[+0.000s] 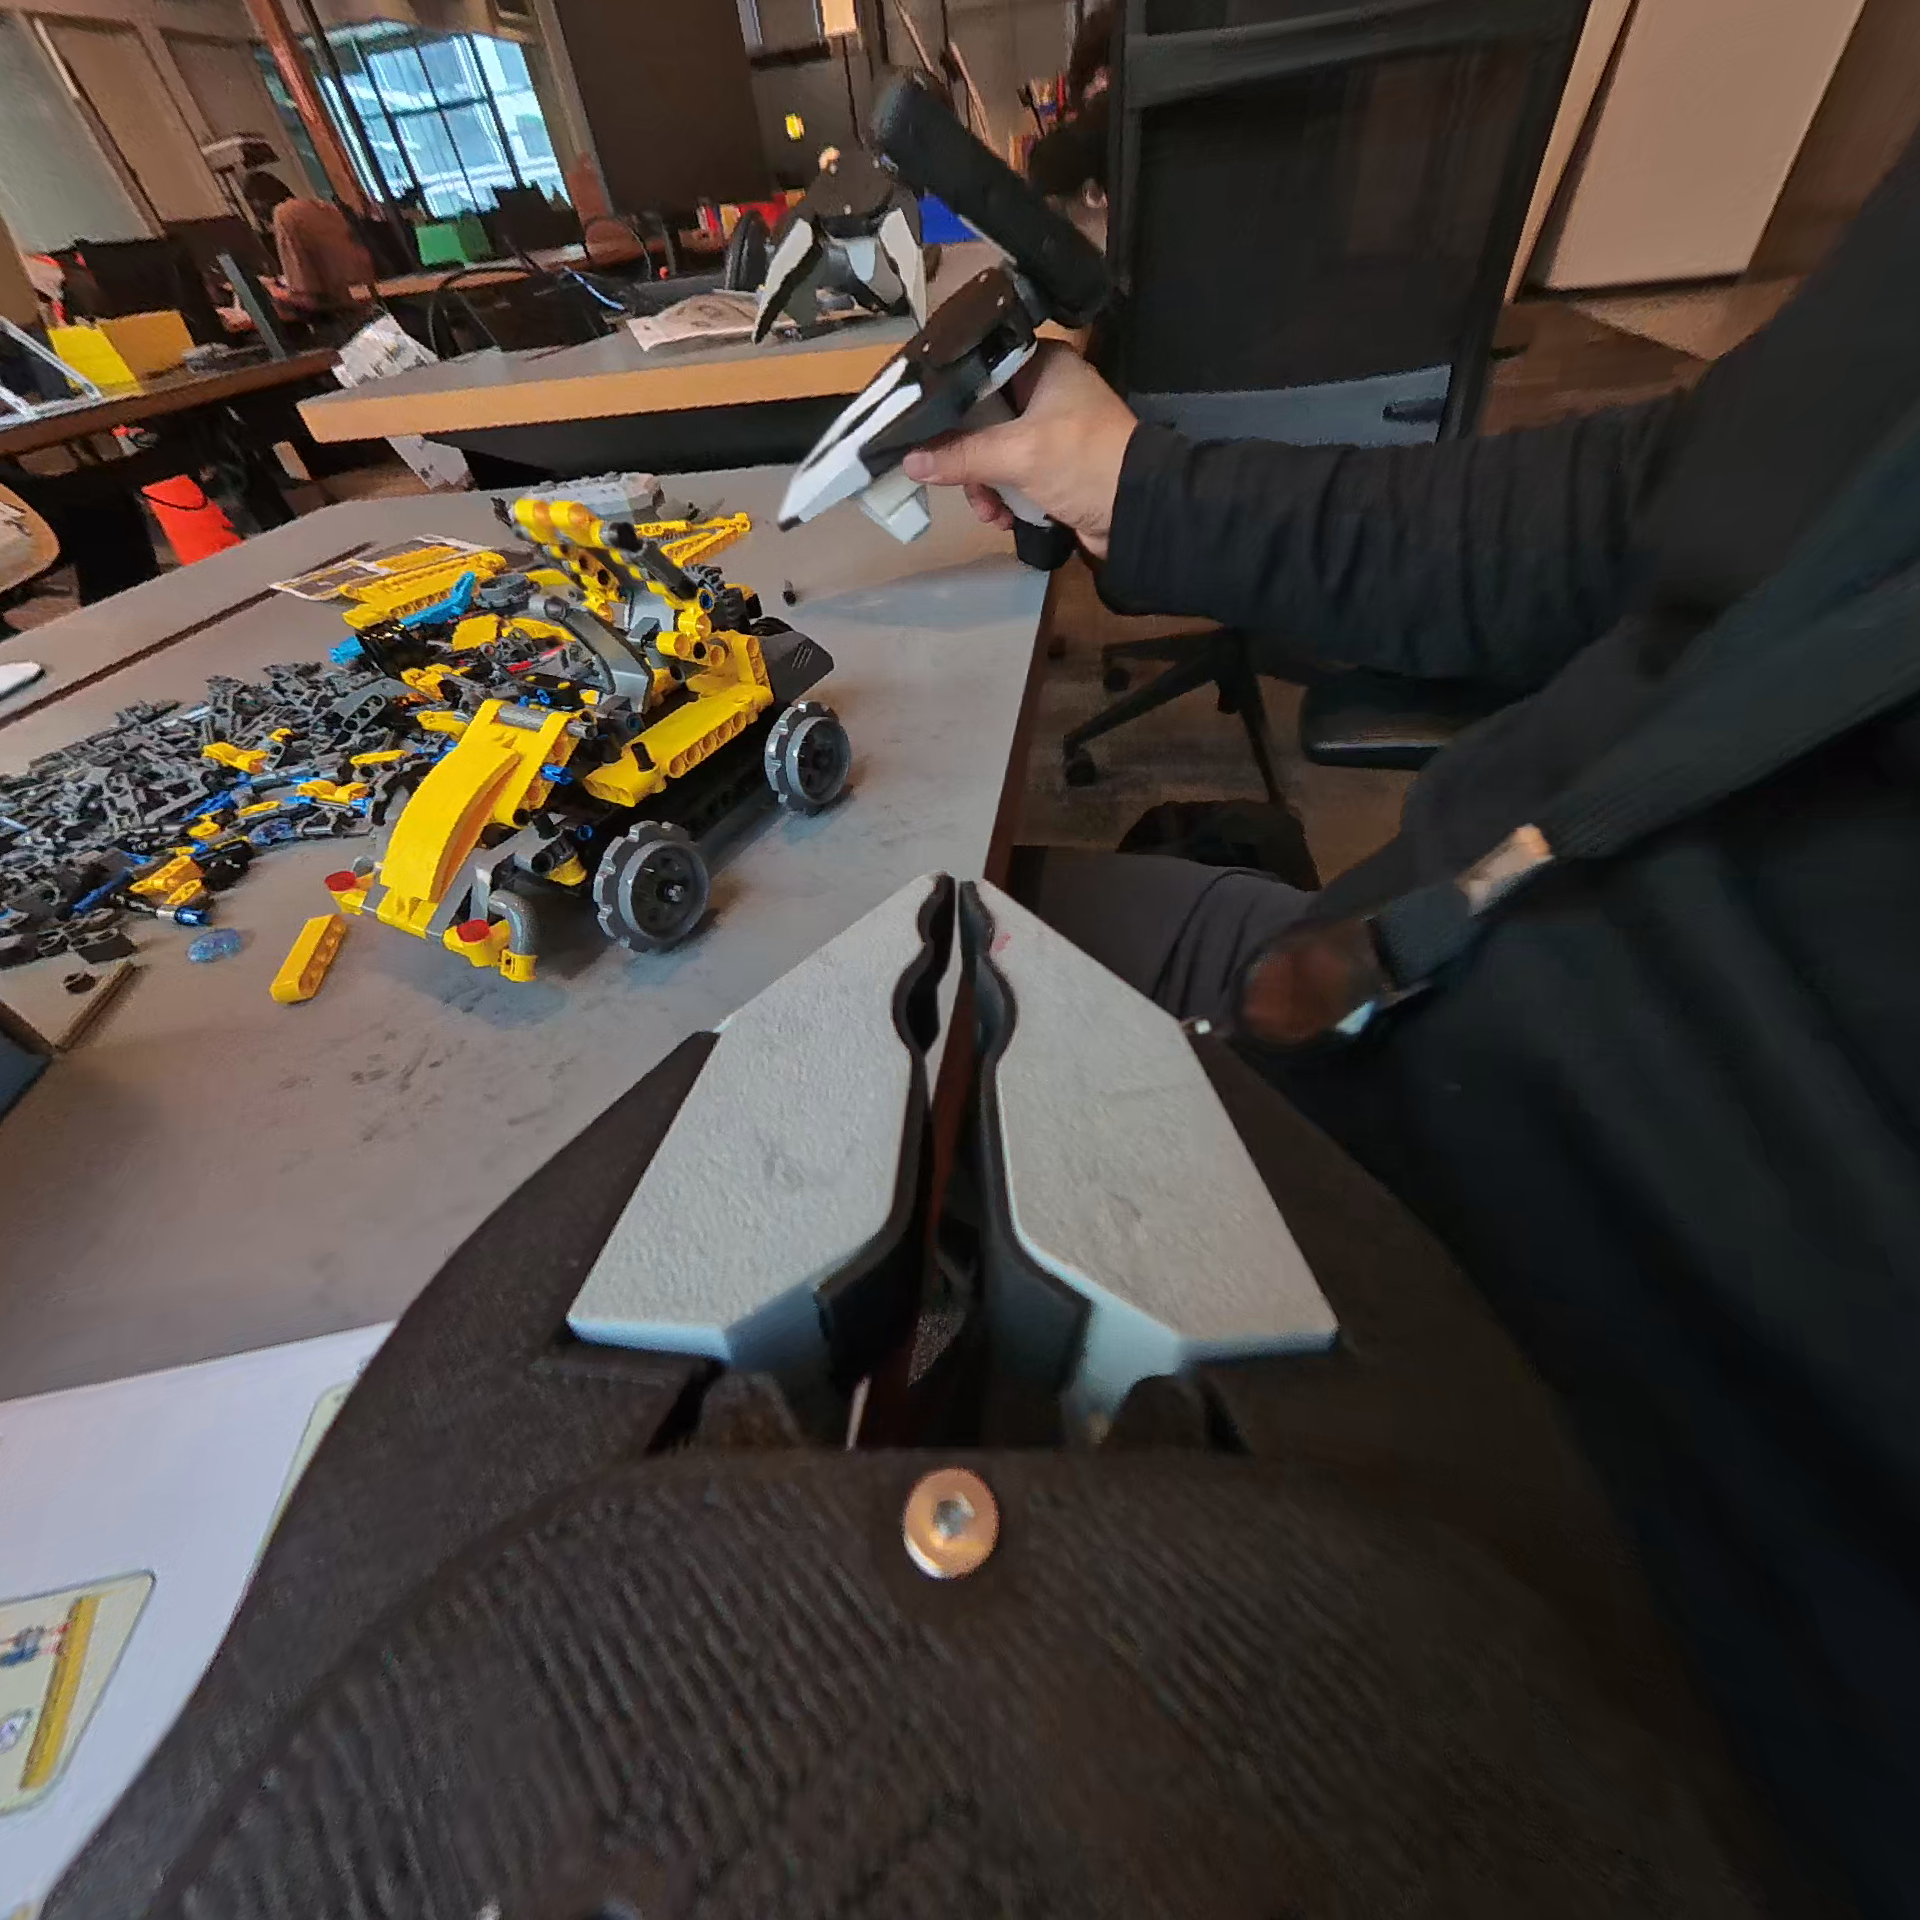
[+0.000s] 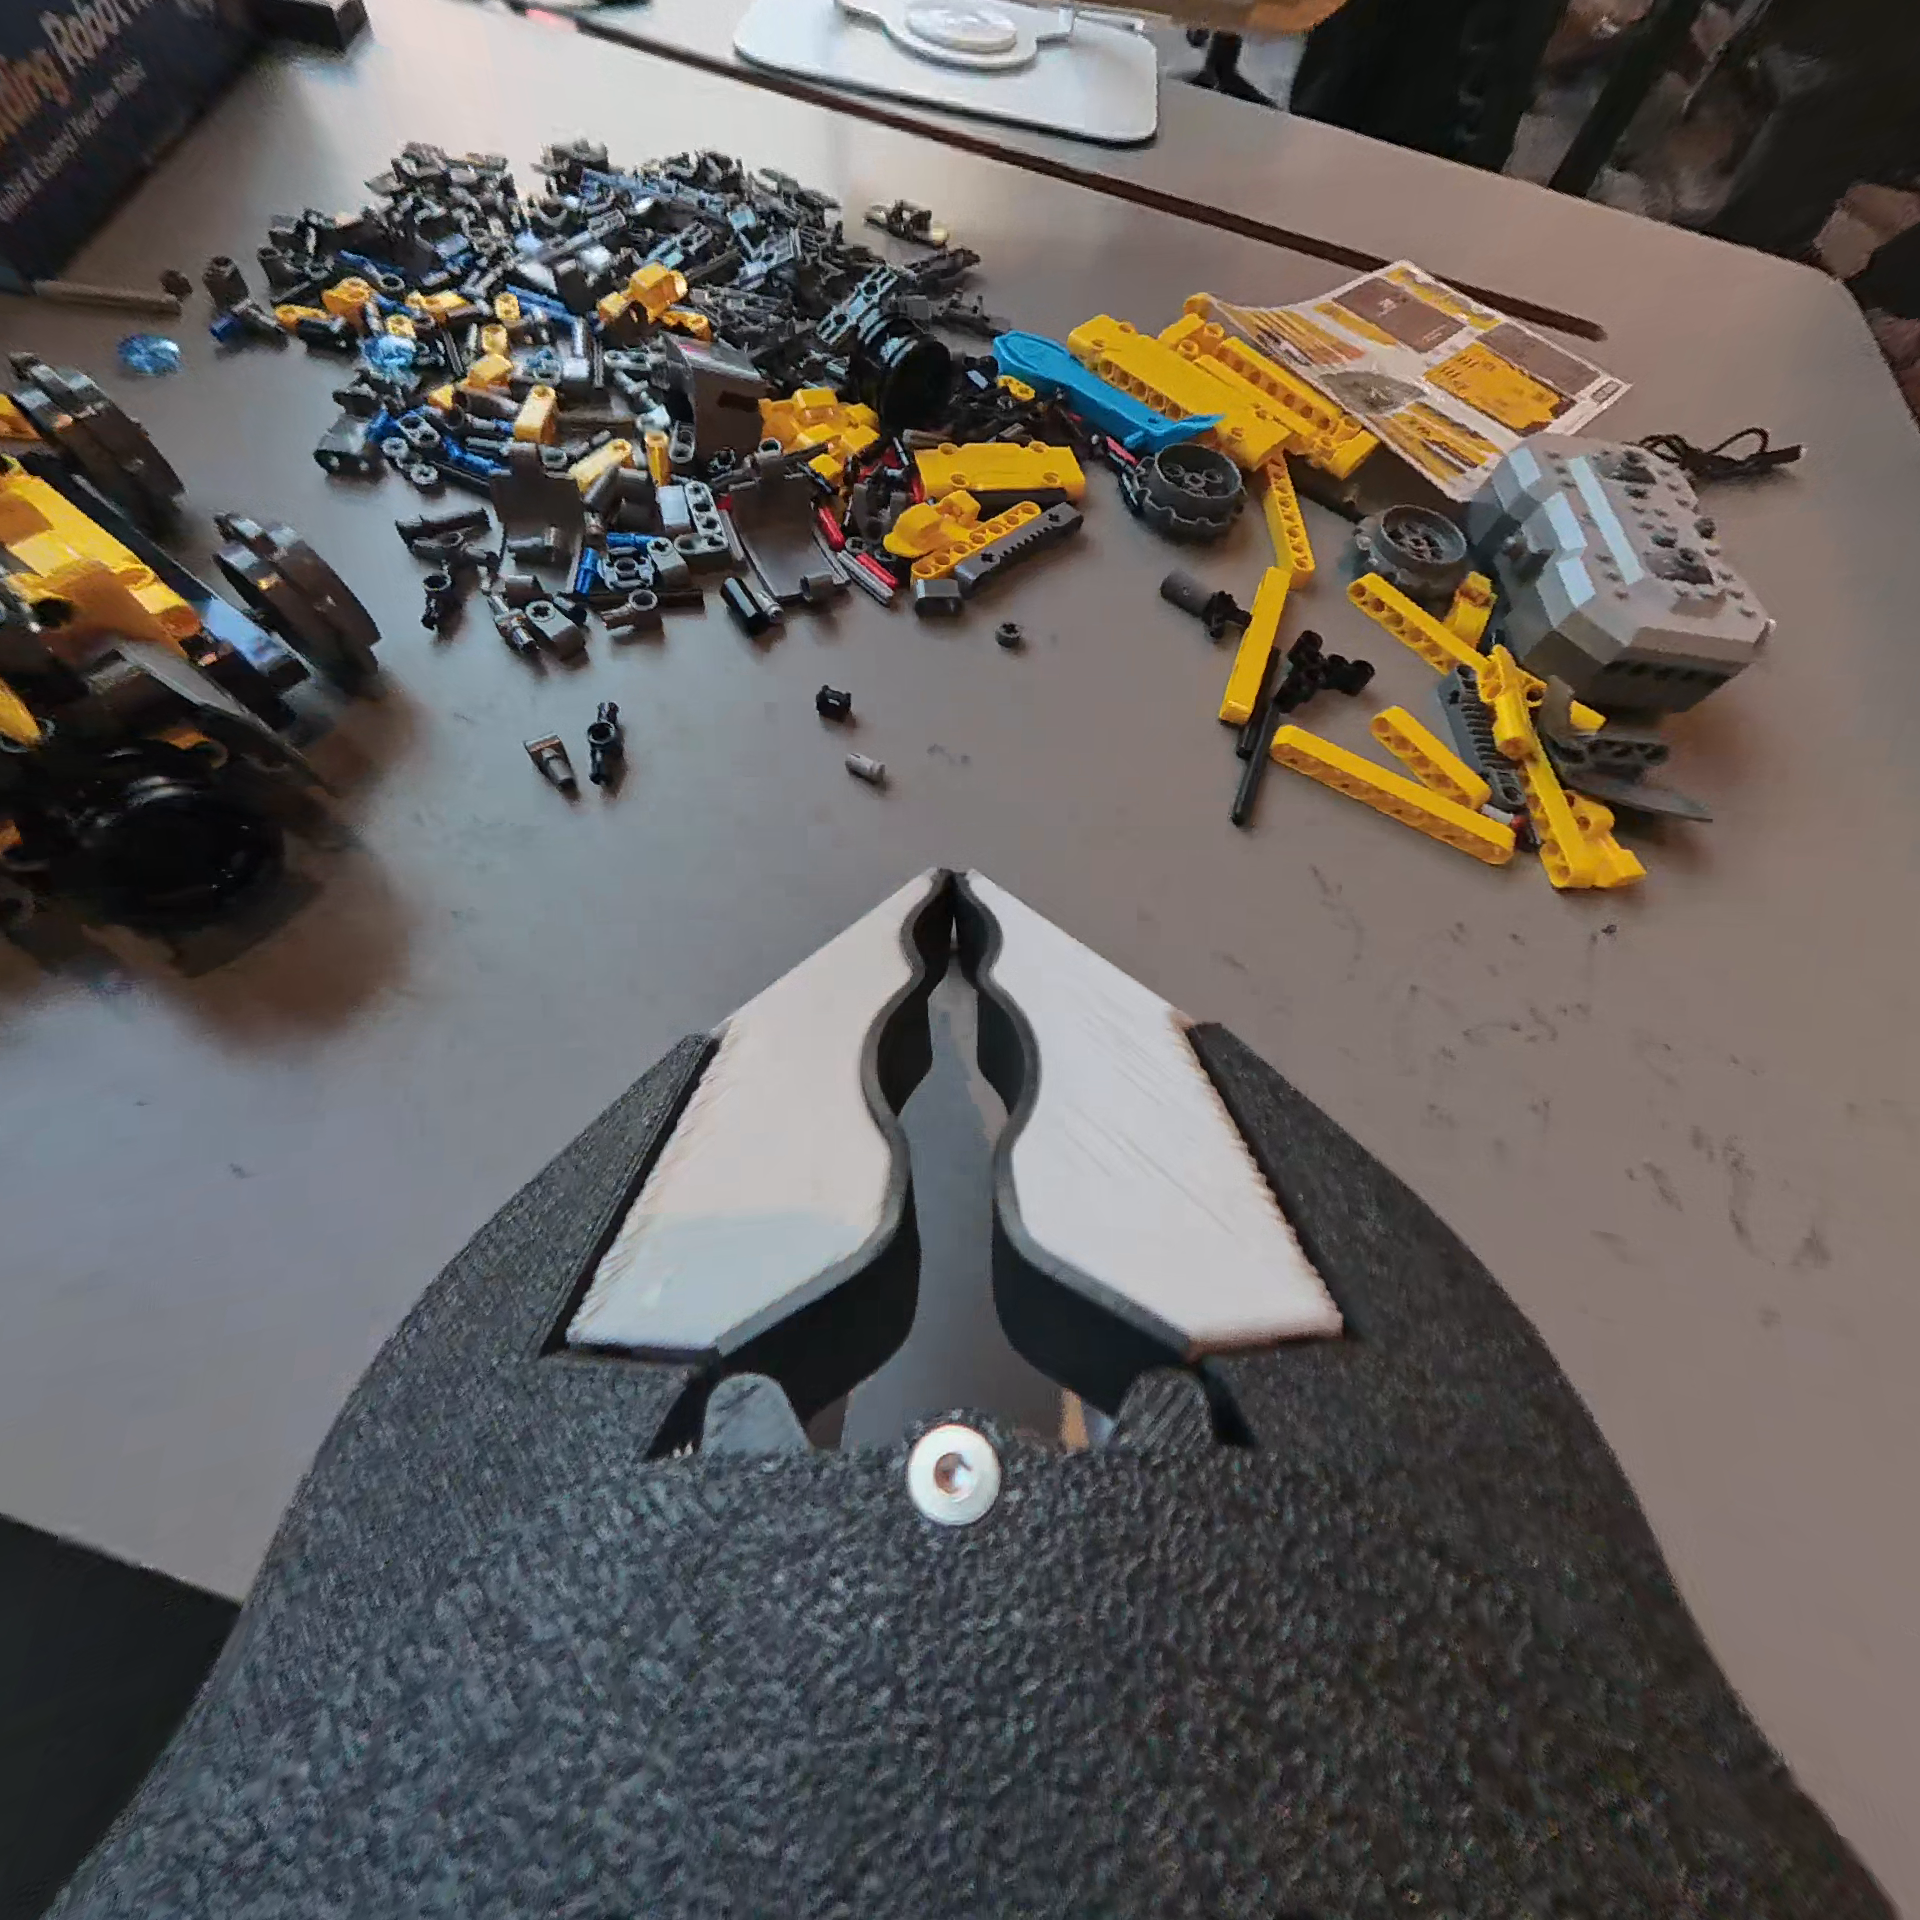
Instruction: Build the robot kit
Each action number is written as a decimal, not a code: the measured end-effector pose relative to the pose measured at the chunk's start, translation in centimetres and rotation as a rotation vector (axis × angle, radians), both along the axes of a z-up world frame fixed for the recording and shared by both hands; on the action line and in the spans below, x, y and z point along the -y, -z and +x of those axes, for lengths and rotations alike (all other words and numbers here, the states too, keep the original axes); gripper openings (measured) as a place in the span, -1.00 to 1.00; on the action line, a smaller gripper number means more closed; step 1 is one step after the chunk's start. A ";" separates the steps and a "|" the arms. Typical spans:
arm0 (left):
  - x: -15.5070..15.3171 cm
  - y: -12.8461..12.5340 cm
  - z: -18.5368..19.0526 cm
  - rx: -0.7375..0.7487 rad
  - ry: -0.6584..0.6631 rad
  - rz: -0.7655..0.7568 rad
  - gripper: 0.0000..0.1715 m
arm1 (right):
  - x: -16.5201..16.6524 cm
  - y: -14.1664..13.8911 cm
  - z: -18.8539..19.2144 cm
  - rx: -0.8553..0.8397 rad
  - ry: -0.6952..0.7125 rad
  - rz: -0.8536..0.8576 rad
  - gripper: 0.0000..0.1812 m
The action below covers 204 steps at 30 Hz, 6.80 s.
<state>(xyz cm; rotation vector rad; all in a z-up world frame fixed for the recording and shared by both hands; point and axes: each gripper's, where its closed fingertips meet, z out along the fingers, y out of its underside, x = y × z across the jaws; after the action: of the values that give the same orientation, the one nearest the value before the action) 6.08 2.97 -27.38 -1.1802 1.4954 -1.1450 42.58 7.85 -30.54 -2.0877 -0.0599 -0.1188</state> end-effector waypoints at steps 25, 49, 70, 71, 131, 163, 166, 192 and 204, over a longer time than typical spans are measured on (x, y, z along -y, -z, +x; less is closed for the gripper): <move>-1.3 0.5 -0.7 0.013 -0.050 -0.103 -1.00 | -5.1 3.9 -8.4 -0.048 -0.507 -0.262 -0.83; -1.3 1.5 -0.7 -0.015 -0.065 -0.102 -1.00 | -5.2 3.9 -11.6 -0.054 -0.699 -0.280 -0.98; -1.3 1.5 -0.8 -0.019 -0.062 -0.126 -1.00 | -10.2 -2.8 -8.1 0.131 -0.328 0.240 -0.75; -1.3 1.6 -0.8 -0.020 -0.063 -0.126 -1.00 | -10.3 -2.6 -8.1 0.124 -0.326 0.228 -0.69; -6.3 0.4 -1.1 0.016 -0.363 -0.354 -0.51 | -10.0 -2.1 -7.5 0.020 -0.367 0.169 -0.77; -5.7 1.7 -1.4 -0.007 -0.277 -0.346 -0.62 | -13.1 3.9 -10.1 0.111 -0.509 -0.411 -0.92; -5.7 1.8 -1.3 -0.009 -0.276 -0.345 -0.63 | -13.2 3.9 -10.3 0.092 -0.527 -0.421 -0.94; -5.4 2.0 -1.2 -0.024 -0.264 -0.322 -0.68 | -13.3 3.6 -10.1 0.209 -0.554 -0.522 -0.90; -5.3 2.0 -1.2 -0.025 -0.258 -0.327 -0.68 | -13.4 4.3 -10.3 0.190 -0.630 -0.604 -0.94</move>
<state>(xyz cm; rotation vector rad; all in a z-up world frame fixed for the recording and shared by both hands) 4.85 8.32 -29.41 -1.5637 1.1582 -1.2273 32.24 21.27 -34.81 -2.5360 -0.9602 0.1009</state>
